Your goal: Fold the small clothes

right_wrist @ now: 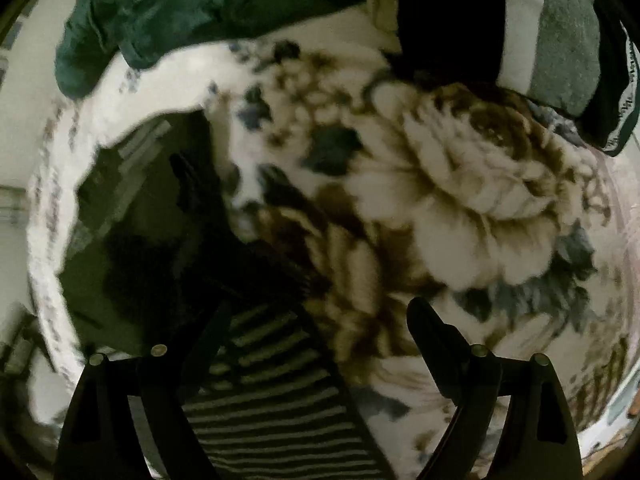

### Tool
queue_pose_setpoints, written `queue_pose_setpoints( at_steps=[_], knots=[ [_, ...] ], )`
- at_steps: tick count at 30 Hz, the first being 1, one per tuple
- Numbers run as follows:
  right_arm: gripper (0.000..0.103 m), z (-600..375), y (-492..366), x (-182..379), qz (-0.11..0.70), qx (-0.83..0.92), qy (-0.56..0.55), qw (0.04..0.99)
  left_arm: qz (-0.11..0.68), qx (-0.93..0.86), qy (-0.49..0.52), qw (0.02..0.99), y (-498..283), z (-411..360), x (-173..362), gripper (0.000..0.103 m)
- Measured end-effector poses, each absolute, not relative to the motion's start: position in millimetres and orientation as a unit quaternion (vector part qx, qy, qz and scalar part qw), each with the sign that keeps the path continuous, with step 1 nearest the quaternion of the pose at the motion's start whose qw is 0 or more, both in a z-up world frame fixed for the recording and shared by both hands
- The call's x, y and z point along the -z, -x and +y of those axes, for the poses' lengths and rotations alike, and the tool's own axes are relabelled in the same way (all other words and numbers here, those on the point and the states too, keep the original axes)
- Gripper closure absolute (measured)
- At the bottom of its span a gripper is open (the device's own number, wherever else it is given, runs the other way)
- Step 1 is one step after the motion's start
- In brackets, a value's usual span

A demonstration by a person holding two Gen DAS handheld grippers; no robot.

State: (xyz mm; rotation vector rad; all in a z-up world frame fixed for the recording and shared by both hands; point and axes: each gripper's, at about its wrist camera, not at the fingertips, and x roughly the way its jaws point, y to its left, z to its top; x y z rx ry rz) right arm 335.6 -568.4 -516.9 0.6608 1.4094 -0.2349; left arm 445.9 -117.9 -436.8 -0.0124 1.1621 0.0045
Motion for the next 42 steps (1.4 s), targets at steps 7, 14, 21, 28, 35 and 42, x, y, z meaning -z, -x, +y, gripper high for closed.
queue_pose_setpoints(
  at_steps=[7, 14, 21, 28, 35, 42],
  knots=[
    [0.012, -526, -410, 509, 0.610, 0.058, -0.309, 0.727, 0.577, -0.108, -0.007, 0.810, -495, -30, 500, 0.008],
    [0.045, -467, -502, 539, 0.651, 0.037, -0.184, 0.736, 0.599, -0.124, -0.047, 0.789, -542, -17, 542, 0.008],
    [0.035, -460, -497, 508, 0.640, -0.014, -0.158, 0.752, 0.604, -0.117, -0.039, 0.787, -542, -10, 550, 0.006],
    [0.063, -414, -511, 519, 0.639, -0.018, 0.017, 0.769, 0.607, -0.115, -0.037, 0.786, -548, -6, 552, 0.006],
    [0.061, -499, -541, 514, 0.622, 0.077, -0.168, 0.761, 0.609, -0.128, -0.028, 0.782, -543, 7, 544, 0.006],
    [0.054, -510, -478, 514, 0.659, 0.008, -0.265, 0.704, 0.601, -0.128, 0.093, 0.784, -494, 13, 515, 0.008]
  ],
)
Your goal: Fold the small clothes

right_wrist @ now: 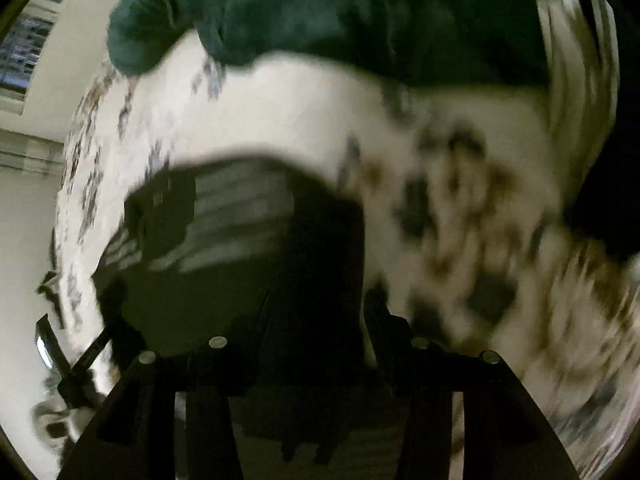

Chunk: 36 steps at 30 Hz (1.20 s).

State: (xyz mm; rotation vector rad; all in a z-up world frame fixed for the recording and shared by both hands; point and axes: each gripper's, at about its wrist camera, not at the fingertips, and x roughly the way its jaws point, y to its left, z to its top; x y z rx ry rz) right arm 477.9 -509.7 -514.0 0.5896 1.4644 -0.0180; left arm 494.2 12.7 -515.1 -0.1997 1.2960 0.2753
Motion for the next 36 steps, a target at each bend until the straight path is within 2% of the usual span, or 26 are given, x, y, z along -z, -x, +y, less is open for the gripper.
queue_pose_setpoints(
  at_steps=[5, 7, 8, 9, 10, 11, 16, 21, 24, 25, 26, 27, 28, 29, 30, 31, 33, 36],
  knots=[
    [0.054, -488, -447, 552, 0.681, -0.010, -0.352, 0.642, 0.628, -0.130, 0.171, 0.748, -497, 8, 548, 0.009],
    [0.054, -478, -446, 567, 0.671, -0.011, -0.377, 0.638, 0.620, -0.159, 0.139, 0.755, -502, 4, 552, 0.054],
    [0.054, -474, -448, 573, 0.663, -0.008, -0.387, 0.641, 0.618, -0.170, 0.133, 0.756, -501, 4, 553, 0.063],
    [0.056, -472, -450, 578, 0.657, -0.001, -0.395, 0.642, 0.612, -0.172, 0.138, 0.759, -499, 6, 553, 0.077],
    [0.076, -471, -448, 582, 0.648, 0.013, -0.409, 0.643, 0.605, -0.173, 0.139, 0.765, -496, 8, 550, 0.087],
    [0.098, -471, -446, 585, 0.641, 0.032, -0.418, 0.643, 0.598, -0.169, 0.135, 0.772, -491, 8, 545, 0.090],
    [0.098, -469, -433, 563, 0.618, 0.054, -0.439, 0.650, 0.580, -0.151, 0.122, 0.791, -471, 10, 522, 0.094],
    [0.098, -460, -405, 542, 0.633, 0.048, -0.423, 0.646, 0.599, -0.133, 0.110, 0.782, -469, 16, 524, 0.092],
    [0.094, -456, -398, 564, 0.692, 0.039, -0.383, 0.611, 0.616, -0.121, 0.109, 0.771, -471, 17, 526, 0.089],
    [0.088, -458, -398, 569, 0.707, 0.038, -0.369, 0.602, 0.617, -0.119, 0.101, 0.771, -472, 16, 524, 0.084],
    [0.087, -461, -398, 569, 0.712, 0.036, -0.358, 0.603, 0.613, -0.120, 0.090, 0.776, -474, 14, 520, 0.079],
    [0.086, -466, -398, 564, 0.707, 0.034, -0.355, 0.611, 0.607, -0.118, 0.078, 0.782, -475, 12, 514, 0.061],
    [0.073, -472, -398, 556, 0.696, 0.036, -0.348, 0.627, 0.602, -0.118, 0.068, 0.787, -476, 9, 510, 0.035],
    [0.054, -476, -398, 549, 0.687, 0.041, -0.337, 0.642, 0.597, -0.118, 0.056, 0.791, -478, 6, 507, 0.022],
    [0.046, -481, -399, 538, 0.674, 0.048, -0.320, 0.664, 0.589, -0.117, 0.041, 0.799, -481, 1, 502, 0.009],
    [0.036, -484, -400, 529, 0.662, 0.051, -0.300, 0.684, 0.584, -0.114, 0.032, 0.803, -484, -3, 500, 0.009],
    [0.034, -483, -406, 520, 0.657, 0.028, -0.255, 0.709, 0.583, -0.104, 0.012, 0.805, -490, -15, 500, 0.009],
    [0.034, -443, -428, 536, 0.719, -0.067, -0.118, 0.682, 0.589, -0.090, 0.001, 0.803, -500, -30, 506, 0.009]
  ],
)
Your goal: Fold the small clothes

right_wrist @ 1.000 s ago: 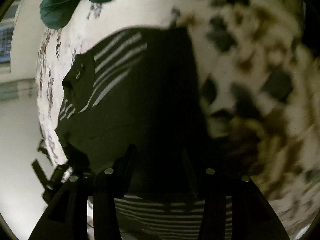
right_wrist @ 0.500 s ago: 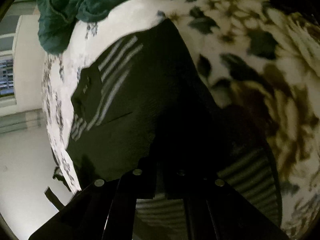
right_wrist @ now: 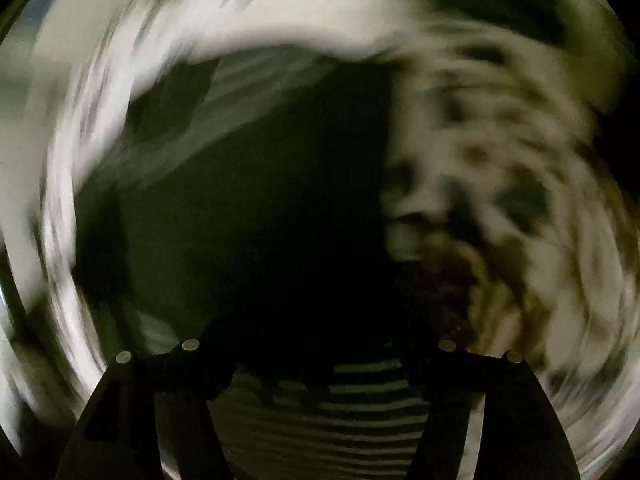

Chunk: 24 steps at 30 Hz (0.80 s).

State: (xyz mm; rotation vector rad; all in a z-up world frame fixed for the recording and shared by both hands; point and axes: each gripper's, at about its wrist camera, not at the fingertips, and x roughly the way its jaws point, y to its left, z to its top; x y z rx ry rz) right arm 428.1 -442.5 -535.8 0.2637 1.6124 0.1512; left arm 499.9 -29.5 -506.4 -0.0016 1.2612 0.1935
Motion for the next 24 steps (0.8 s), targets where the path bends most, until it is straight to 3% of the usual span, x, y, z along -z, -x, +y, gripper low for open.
queue_pose_setpoints(
  at_steps=[2, 3, 11, 19, 21, 22, 24],
  knots=[
    [0.034, -420, -437, 550, 0.735, -0.053, 0.003, 0.676, 0.592, -0.086, -0.010, 0.802, -508, -37, 511, 0.009],
    [0.034, -421, -444, 553, 0.731, -0.038, 0.012, 0.681, 0.591, -0.084, -0.015, 0.802, -508, -40, 512, 0.009],
    [0.035, -510, -474, 511, 0.626, 0.109, -0.188, 0.749, 0.599, -0.092, -0.025, 0.795, -519, -42, 519, 0.009],
    [0.035, -501, -448, 535, 0.660, -0.002, -0.238, 0.713, 0.607, -0.124, 0.001, 0.785, -521, -12, 538, 0.009],
    [0.065, -485, -448, 548, 0.674, 0.000, -0.202, 0.711, 0.604, -0.126, 0.020, 0.787, -523, -3, 541, 0.009],
    [0.075, -475, -448, 553, 0.681, 0.004, -0.179, 0.711, 0.603, -0.127, 0.026, 0.787, -525, 1, 543, 0.009],
    [0.083, -471, -447, 547, 0.667, 0.018, -0.175, 0.724, 0.604, -0.130, 0.033, 0.786, -527, 8, 549, 0.009]
  ],
)
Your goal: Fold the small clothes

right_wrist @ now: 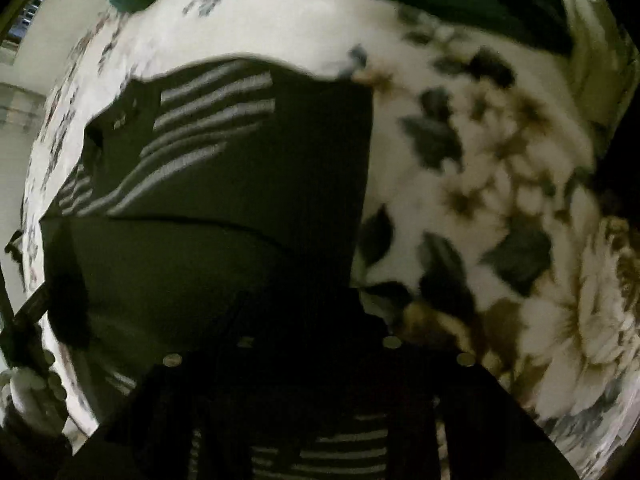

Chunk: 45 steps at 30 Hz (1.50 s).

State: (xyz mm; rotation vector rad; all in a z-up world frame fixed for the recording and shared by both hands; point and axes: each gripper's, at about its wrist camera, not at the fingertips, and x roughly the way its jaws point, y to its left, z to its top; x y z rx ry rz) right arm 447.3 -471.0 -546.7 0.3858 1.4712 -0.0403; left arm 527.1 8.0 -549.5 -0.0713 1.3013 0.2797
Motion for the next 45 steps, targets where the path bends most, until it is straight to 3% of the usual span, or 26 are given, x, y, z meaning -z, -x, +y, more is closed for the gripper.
queue_pose_setpoints(
  at_steps=[4, 6, 7, 8, 9, 11, 12, 20, 31, 36, 41, 42, 43, 44, 45],
  knots=[
    [0.083, -479, -442, 539, 0.670, 0.036, -0.166, 0.722, 0.613, -0.115, 0.060, 0.779, -529, 23, 563, 0.001],
    [0.065, -471, -452, 546, 0.697, 0.042, -0.144, 0.701, 0.614, -0.109, 0.051, 0.780, -526, 22, 560, 0.001],
    [0.040, -467, -454, 545, 0.711, 0.052, -0.130, 0.689, 0.615, -0.106, 0.039, 0.780, -523, 20, 555, 0.001],
    [0.027, -462, -453, 538, 0.714, 0.059, -0.121, 0.687, 0.615, -0.099, 0.029, 0.782, -519, 17, 548, 0.001],
    [0.023, -458, -452, 528, 0.708, 0.065, -0.116, 0.693, 0.613, -0.089, 0.029, 0.785, -513, 14, 540, 0.001],
    [0.004, -446, -447, 508, 0.701, 0.085, -0.098, 0.701, 0.611, -0.077, 0.018, 0.788, -501, 5, 524, 0.001],
    [0.001, -440, -442, 497, 0.698, 0.094, -0.090, 0.704, 0.610, -0.076, 0.009, 0.789, -495, 0, 516, 0.001],
    [0.001, -407, -401, 425, 0.662, 0.108, -0.066, 0.739, 0.584, -0.068, -0.020, 0.809, -421, -72, 423, 0.001],
    [0.001, -440, -342, 306, 0.627, -0.029, -0.050, 0.777, 0.545, -0.142, 0.011, 0.826, -328, -168, 310, 0.001],
    [0.001, -477, -337, 285, 0.625, -0.085, -0.071, 0.772, 0.552, -0.152, 0.046, 0.819, -301, -199, 308, 0.001],
    [0.001, -535, -353, 317, 0.663, -0.131, -0.138, 0.724, 0.601, -0.129, 0.064, 0.786, -261, -233, 367, 0.001],
    [0.004, -546, -357, 327, 0.669, -0.135, -0.155, 0.714, 0.612, -0.120, 0.065, 0.779, -253, -241, 380, 0.001],
    [0.020, -559, -364, 341, 0.675, -0.142, -0.179, 0.701, 0.630, -0.108, 0.071, 0.766, -244, -249, 403, 0.001],
    [0.046, -570, -371, 356, 0.682, -0.143, -0.186, 0.693, 0.647, -0.096, 0.076, 0.753, -236, -257, 425, 0.001],
    [0.054, -575, -378, 367, 0.687, -0.140, -0.180, 0.689, 0.664, -0.084, 0.081, 0.739, -229, -267, 446, 0.001]
  ],
)
